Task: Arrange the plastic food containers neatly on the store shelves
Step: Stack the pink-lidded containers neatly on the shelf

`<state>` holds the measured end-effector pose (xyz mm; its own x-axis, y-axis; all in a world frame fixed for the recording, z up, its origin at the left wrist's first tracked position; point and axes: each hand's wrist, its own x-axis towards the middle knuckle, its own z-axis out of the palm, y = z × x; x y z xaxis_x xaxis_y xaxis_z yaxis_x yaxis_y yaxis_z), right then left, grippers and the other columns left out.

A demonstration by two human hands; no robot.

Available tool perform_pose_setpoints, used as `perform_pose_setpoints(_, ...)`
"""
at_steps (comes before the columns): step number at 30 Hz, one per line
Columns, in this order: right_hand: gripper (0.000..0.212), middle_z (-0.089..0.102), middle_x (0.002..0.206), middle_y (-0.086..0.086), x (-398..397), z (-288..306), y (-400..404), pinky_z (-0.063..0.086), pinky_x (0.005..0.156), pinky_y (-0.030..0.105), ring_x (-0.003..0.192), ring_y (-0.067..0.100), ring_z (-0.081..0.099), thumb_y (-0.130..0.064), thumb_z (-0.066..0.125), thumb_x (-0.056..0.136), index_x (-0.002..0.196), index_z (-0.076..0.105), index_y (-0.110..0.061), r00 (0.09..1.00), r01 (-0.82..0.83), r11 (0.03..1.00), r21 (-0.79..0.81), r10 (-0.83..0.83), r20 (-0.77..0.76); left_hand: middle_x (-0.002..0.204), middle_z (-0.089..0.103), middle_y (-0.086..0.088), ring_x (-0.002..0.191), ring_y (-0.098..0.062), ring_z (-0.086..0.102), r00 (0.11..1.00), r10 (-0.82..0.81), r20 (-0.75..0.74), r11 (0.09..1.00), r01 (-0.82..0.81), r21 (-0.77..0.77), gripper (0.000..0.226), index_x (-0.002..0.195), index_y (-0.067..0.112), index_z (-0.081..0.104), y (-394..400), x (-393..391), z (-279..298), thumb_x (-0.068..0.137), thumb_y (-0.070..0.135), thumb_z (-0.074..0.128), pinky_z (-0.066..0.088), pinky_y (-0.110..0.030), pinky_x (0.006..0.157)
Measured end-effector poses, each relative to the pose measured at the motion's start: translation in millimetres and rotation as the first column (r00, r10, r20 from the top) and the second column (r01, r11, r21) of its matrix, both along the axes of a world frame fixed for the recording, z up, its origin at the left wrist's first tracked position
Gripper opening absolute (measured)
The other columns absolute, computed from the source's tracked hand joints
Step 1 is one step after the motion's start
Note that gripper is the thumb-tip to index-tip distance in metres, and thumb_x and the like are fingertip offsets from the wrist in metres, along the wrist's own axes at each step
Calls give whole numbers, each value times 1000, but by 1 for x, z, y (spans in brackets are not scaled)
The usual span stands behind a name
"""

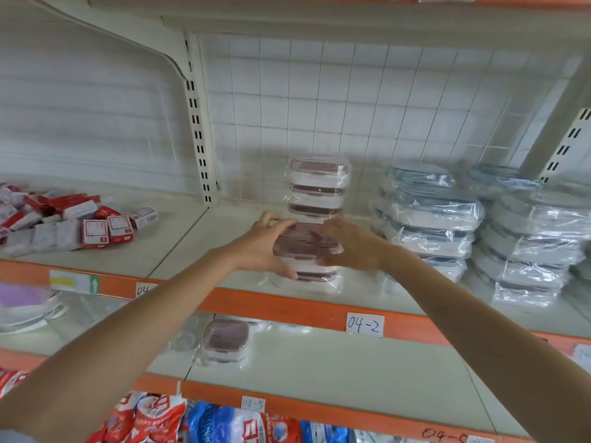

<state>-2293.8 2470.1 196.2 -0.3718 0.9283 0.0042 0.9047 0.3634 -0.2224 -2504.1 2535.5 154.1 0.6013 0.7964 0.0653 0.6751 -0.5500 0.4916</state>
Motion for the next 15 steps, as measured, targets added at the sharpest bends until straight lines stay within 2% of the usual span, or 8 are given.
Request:
perform_pose_setpoints(3,70,31,145,8,1,0,0,21,108,26,134,22,30,-35,60,90,148,24,-22,1000,1,1000,-6,-1,8,132,29,-1,113,-15,42,1000,28,13,1000,-29,3,113,147,37,18,-2,-7,-6,57,53,85,38,-28,101)
perform_pose_setpoints(7,63,37,139,11,4,-2,6,30,109,36,129,26,36,-35,60,90,144,32,-18,997,42,999,7,-42,63,120,39,-2,110,-19,49,993,67,93,998,-68,18,105,146,33,22,-2,5,-10,62,45,84,44,-38,100)
perform_pose_setpoints(9,61,39,138,11,6,1,10,33,107,40,127,28,39,-32,61,89,142,35,-17,995,67,998,-17,-66,69,118,41,-2,108,-19,48,989,85,119,996,-88,23,104,146,32,24,-1,11,-12,62,45,84,43,-37,100)
perform_pose_setpoints(12,60,43,138,9,7,4,14,35,104,35,125,27,44,-28,63,89,141,36,-14,994,57,998,-32,-54,98,119,42,-1,107,-17,46,986,93,139,994,-98,36,102,144,32,25,1,15,-14,61,45,83,40,-30,96)
perform_pose_setpoints(15,56,46,136,9,4,5,15,37,102,36,123,26,45,-27,63,89,138,40,-15,991,73,997,-18,-70,115,123,44,-2,107,-18,48,991,90,99,994,-96,56,101,145,31,24,0,15,-12,63,44,83,41,-32,96)
